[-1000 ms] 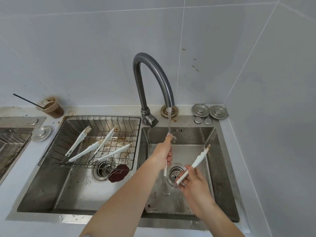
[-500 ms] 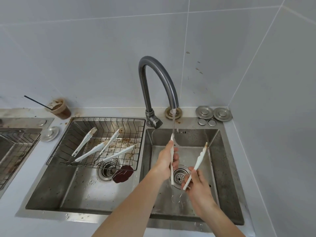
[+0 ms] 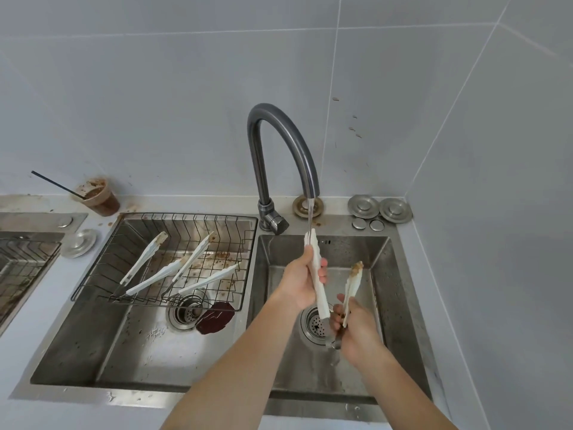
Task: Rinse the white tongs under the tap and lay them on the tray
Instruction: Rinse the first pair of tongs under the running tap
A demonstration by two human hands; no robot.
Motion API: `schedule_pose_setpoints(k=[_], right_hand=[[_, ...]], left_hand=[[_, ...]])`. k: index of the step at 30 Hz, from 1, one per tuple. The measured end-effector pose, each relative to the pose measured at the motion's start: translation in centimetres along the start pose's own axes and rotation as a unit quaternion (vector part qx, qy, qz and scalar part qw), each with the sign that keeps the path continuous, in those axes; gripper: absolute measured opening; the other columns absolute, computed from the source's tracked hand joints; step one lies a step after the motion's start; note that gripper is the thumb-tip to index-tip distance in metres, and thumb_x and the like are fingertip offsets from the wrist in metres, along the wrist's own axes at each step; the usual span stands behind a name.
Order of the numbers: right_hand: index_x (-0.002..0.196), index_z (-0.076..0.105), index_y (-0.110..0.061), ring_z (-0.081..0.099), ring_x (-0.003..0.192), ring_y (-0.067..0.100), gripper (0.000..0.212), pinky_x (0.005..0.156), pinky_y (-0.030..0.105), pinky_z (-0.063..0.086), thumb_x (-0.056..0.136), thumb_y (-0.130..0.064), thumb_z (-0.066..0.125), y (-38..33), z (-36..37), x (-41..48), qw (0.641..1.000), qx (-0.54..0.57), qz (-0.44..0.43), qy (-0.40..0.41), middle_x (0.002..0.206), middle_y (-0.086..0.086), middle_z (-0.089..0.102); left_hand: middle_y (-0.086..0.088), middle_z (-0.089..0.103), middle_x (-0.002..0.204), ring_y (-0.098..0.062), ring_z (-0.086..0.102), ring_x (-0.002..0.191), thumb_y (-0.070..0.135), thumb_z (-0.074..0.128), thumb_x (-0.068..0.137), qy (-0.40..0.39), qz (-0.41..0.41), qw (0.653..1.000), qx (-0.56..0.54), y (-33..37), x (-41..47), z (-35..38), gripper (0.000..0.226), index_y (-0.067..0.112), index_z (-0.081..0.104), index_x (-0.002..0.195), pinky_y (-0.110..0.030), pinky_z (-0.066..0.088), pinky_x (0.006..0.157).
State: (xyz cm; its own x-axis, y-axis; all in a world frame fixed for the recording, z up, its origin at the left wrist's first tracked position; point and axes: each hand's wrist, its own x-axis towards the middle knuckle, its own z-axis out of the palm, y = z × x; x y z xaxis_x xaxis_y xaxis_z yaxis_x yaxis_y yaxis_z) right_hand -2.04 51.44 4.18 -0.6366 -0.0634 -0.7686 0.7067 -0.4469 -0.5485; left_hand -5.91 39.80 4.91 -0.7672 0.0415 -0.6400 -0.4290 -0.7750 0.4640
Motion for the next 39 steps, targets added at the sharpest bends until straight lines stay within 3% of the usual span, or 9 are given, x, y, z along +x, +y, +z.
schedule_pose_setpoints(k=[3,7,16,21,25,28,30,33,39], right_hand=[[0.112,0.051,-0.005,0.026,0.027,0.007,0.032,0.027,0.017,0.024,0.103,-0.026,0.029,0.3,-0.3,0.4,0.999,-0.033,0.033,-0.005,0.057,0.002,0.036],[0.107,0.054,-0.005,0.025,0.026,0.008,0.034,0.027,0.017,0.023,0.103,-0.028,0.029,0.4,0.0,0.4,0.996,-0.057,0.068,-0.012,0.053,0.002,0.037],[0.113,0.044,-0.008,0.03,0.04,0.011,0.022,0.028,0.019,0.027,0.102,-0.018,0.028,1.1,0.9,0.0,0.999,0.039,-0.004,0.022,0.062,0.004,0.035],[0.109,0.047,-0.007,0.027,0.037,0.008,0.02,0.029,0.016,0.022,0.101,-0.017,0.031,-0.1,0.0,0.6,0.997,0.008,-0.052,0.06,0.062,0.003,0.037],[0.108,0.051,-0.016,0.026,0.035,0.004,0.022,0.031,0.017,0.022,0.103,-0.021,0.031,0.6,-0.7,0.1,0.988,-0.089,-0.115,0.055,0.063,0.002,0.04],[0.112,0.05,-0.022,0.028,0.04,0.005,0.022,0.035,0.017,0.025,0.103,-0.024,0.03,1.0,-0.4,-0.4,0.976,-0.132,-0.164,0.063,0.063,0.0,0.04],[0.107,0.05,-0.027,0.03,0.044,0.006,0.021,0.04,0.02,0.029,0.103,-0.025,0.029,0.7,0.2,-0.6,0.966,-0.157,-0.193,0.064,0.062,-0.001,0.04],[0.089,0.049,-0.03,0.035,0.047,0.007,0.025,0.047,0.028,0.035,0.103,-0.023,0.028,0.4,0.9,-0.9,0.938,-0.224,-0.256,0.06,0.061,-0.002,0.041],[0.109,0.041,-0.026,0.042,0.054,0.011,0.014,0.053,0.03,0.038,0.102,-0.027,0.029,1.3,1.4,-1.4,0.879,-0.36,-0.31,0.04,0.068,0.001,0.049]], left_hand=[[-0.004,0.055,0.074,-0.009,0.042,0.042,0.03,0.043,0.099,-0.04,0.02,0.996,-0.076,-0.8,-0.5,-1.1,0.026,0.007,0.051,0.11,-0.019,0.039,0.04],[0.003,0.049,0.058,-0.006,0.037,0.038,0.041,0.042,0.097,-0.07,-0.014,0.993,-0.09,-0.7,-0.8,-1.7,0.035,0.01,0.053,0.088,-0.016,0.031,0.036],[0.005,0.036,0.041,-0.008,0.027,0.031,0.068,0.031,0.089,0.113,-0.054,0.982,0.144,1.7,0.9,1.6,0.061,0.013,0.046,0.067,-0.018,0.021,0.032],[0.001,0.044,0.051,-0.01,0.037,0.039,0.055,0.036,0.095,0.155,0.03,0.986,0.063,-0.1,1.0,1.1,0.051,0.009,0.058,0.086,-0.019,0.028,0.036],[0.002,0.033,0.048,-0.01,0.028,0.035,0.069,0.04,0.086,0.17,-0.003,0.985,0.029,-1.2,1.0,0.0,0.069,0.017,0.051,0.13,-0.016,0.023,0.034],[0.003,0.028,0.046,-0.01,0.024,0.035,0.075,0.039,0.081,0.165,0.013,0.984,0.071,-1.1,1.7,0.4,0.067,0.016,0.061,0.103,-0.016,0.02,0.033],[0.004,0.032,0.042,-0.01,0.027,0.033,0.072,0.038,0.084,0.18,0.074,0.972,0.135,-1.0,2.3,1.0,0.059,0.016,0.049,0.068,-0.018,0.021,0.033],[-0.003,0.05,0.056,-0.011,0.04,0.037,0.061,0.035,0.092,0.205,0.167,0.935,0.237,-1.1,3.3,1.2,0.05,0.014,0.048,0.083,-0.02,0.029,0.032],[-0.022,0.057,0.092,-0.026,0.056,0.06,0.01,0.033,0.098,0.215,0.211,0.873,0.382,-2.2,3.7,-0.2,0.014,0.012,0.039,0.085,-0.031,0.046,0.045]])
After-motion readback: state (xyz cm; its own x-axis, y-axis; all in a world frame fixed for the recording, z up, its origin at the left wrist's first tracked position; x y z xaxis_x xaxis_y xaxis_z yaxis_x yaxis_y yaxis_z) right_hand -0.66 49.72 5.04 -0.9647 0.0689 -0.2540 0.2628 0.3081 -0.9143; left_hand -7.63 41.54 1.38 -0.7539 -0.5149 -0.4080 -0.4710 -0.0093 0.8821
